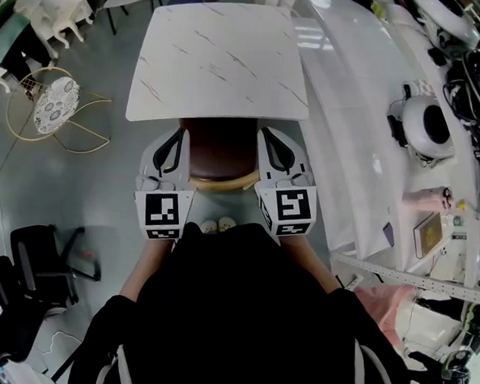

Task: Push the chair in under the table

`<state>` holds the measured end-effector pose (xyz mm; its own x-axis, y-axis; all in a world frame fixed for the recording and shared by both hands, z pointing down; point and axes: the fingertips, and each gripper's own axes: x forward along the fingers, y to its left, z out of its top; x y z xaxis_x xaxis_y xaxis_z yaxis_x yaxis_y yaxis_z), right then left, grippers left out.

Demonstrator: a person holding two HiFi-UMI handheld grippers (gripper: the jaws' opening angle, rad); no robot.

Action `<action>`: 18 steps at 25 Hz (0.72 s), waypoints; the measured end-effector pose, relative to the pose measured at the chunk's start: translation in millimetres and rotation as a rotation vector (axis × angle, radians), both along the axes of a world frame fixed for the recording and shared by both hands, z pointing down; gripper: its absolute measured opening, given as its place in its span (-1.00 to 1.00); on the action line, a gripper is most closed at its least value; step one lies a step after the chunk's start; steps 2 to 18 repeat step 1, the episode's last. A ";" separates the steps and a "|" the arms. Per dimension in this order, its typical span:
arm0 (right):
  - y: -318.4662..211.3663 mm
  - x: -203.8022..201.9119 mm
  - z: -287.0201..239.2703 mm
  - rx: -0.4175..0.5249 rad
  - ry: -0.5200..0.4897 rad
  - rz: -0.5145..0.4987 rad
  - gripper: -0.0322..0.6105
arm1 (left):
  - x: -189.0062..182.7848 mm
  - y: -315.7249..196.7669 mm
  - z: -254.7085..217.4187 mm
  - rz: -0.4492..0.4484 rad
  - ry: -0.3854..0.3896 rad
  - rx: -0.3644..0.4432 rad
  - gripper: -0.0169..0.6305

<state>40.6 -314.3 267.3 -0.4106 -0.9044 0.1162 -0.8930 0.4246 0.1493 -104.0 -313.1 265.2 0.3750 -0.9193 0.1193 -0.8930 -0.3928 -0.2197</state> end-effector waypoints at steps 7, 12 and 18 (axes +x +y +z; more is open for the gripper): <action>0.3 -0.1 0.6 0.000 0.000 -0.001 -0.84 | 0.1 0.3 0.6 0.000 0.000 0.000 -0.92; 0.3 -0.1 0.6 0.000 0.000 -0.001 -0.84 | 0.1 0.3 0.6 0.000 0.000 0.000 -0.92; 0.3 -0.1 0.6 0.000 0.000 -0.001 -0.84 | 0.1 0.3 0.6 0.000 0.000 0.000 -0.92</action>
